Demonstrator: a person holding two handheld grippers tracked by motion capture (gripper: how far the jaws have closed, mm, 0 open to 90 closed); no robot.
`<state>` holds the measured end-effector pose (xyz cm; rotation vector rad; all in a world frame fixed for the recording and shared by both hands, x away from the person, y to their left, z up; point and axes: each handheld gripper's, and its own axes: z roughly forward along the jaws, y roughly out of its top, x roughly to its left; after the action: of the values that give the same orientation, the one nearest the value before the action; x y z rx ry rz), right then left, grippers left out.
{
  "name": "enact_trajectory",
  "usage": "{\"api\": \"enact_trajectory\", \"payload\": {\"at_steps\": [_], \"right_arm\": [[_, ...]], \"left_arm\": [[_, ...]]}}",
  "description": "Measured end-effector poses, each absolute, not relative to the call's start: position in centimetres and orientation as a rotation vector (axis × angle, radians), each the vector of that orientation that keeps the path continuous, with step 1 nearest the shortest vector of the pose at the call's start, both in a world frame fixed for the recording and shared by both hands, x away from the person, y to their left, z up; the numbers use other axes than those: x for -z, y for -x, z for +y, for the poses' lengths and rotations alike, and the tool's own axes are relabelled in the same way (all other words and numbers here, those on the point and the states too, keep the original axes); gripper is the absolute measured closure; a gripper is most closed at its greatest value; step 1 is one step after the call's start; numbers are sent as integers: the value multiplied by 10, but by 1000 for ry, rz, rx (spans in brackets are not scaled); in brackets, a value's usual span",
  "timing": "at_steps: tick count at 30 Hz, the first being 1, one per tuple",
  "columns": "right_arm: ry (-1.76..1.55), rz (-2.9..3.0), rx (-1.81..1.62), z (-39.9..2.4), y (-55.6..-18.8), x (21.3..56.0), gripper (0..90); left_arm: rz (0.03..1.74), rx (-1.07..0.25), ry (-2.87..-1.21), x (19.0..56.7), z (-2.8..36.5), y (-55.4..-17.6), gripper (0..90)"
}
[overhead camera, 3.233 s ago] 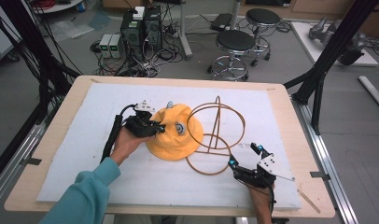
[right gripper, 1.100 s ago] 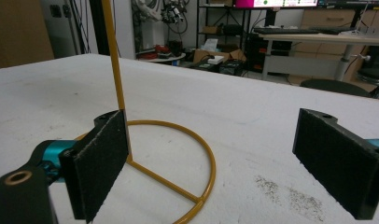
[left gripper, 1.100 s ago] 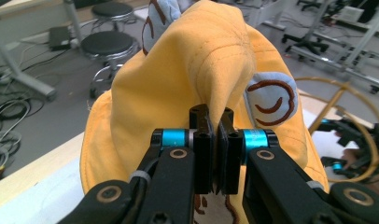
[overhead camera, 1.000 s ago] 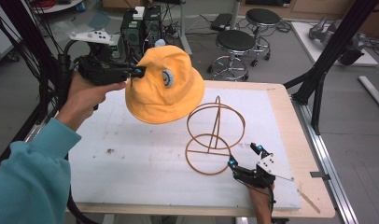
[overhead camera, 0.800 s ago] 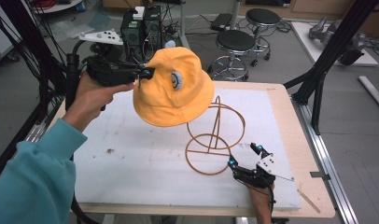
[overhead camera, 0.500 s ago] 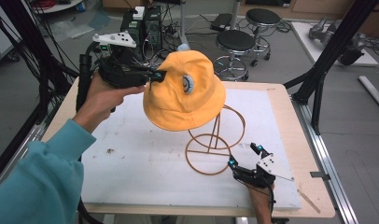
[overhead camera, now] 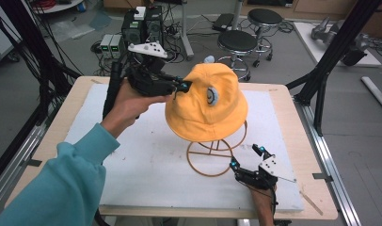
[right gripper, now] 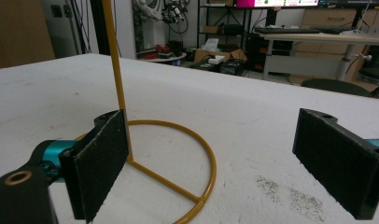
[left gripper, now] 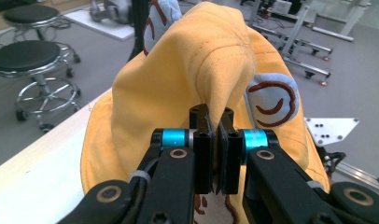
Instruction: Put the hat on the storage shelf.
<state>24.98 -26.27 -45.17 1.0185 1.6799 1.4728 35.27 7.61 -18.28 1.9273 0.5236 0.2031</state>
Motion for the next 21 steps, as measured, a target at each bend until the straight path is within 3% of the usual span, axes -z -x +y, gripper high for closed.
{"api": "enact_trajectory", "payload": {"at_steps": [15, 21], "right_arm": [[-1016, 1675, -1476, -263, -250, 452, 96], [-1019, 1675, -1474, -263, -250, 452, 96]], "left_arm": [[473, -167, -1951, 197, 55, -351, 858], [465, -166, -1912, 198, 57, -351, 649]]}}
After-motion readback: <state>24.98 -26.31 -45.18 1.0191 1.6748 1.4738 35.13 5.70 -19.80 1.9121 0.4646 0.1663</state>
